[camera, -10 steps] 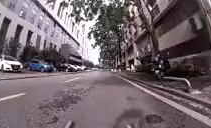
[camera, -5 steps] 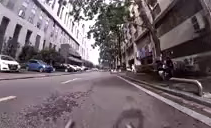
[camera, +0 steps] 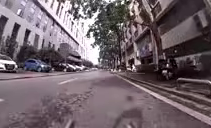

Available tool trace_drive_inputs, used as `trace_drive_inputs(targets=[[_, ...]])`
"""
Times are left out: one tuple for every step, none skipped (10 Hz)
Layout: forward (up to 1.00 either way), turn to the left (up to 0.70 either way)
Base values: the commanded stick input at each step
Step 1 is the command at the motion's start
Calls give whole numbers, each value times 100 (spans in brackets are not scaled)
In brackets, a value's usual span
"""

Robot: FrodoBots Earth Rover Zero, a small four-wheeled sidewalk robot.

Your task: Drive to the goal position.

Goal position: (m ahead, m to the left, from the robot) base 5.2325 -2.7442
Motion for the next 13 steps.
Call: trace_drive_inputs(targets=[[70, 0], [70, 0], [70, 0], [70, 0], [70, 0], [70, 0], [70, 0], [70, 0], [70, 0], [70, 0], [70, 0], [70, 0], [70, 0]])
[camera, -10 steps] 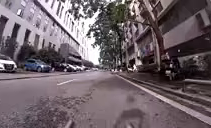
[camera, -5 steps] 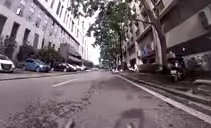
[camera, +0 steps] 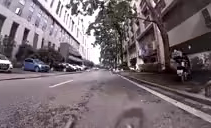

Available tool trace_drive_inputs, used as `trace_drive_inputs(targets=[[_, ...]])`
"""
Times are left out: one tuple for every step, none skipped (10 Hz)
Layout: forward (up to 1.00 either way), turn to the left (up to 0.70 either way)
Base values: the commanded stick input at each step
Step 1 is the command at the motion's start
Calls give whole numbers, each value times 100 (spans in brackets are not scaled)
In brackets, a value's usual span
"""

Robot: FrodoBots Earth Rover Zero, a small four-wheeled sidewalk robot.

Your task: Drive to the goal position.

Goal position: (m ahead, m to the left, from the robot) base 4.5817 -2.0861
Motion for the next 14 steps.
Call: trace_drive_inputs(targets=[[70, 0], [70, 0], [70, 0], [70, 0], [70, 0], [70, 0], [70, 0], [70, 0], [70, 0], [70, 0], [70, 0], [70, 0], [70, 0], [70, 0]])
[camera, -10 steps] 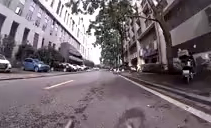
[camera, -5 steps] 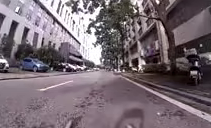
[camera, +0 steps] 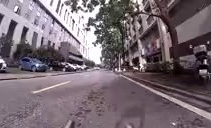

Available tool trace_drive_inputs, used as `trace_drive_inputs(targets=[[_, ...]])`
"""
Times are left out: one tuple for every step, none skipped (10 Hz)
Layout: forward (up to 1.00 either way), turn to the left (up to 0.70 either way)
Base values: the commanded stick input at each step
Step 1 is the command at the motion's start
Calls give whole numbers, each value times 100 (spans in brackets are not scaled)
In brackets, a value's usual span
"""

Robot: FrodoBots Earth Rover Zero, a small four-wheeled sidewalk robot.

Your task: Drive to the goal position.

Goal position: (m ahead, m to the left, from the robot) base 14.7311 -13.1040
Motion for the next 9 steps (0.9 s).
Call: trace_drive_inputs(targets=[[70, 0], [70, -2], [70, -5], [70, -12], [70, -12], [70, -12], [70, -12], [70, -12], [70, -12]])
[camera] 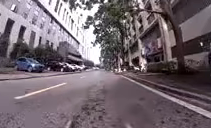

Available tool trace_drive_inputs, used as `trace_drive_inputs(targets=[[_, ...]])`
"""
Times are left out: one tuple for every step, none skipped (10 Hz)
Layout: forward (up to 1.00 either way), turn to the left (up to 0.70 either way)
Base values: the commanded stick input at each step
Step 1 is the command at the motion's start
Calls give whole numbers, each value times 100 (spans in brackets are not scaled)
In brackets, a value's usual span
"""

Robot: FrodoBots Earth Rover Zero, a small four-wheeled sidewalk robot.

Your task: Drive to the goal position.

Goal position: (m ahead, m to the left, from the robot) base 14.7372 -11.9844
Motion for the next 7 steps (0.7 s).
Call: trace_drive_inputs(targets=[[70, -12], [70, -12], [70, -12], [70, -11], [70, 0], [70, 0], [70, 0]])
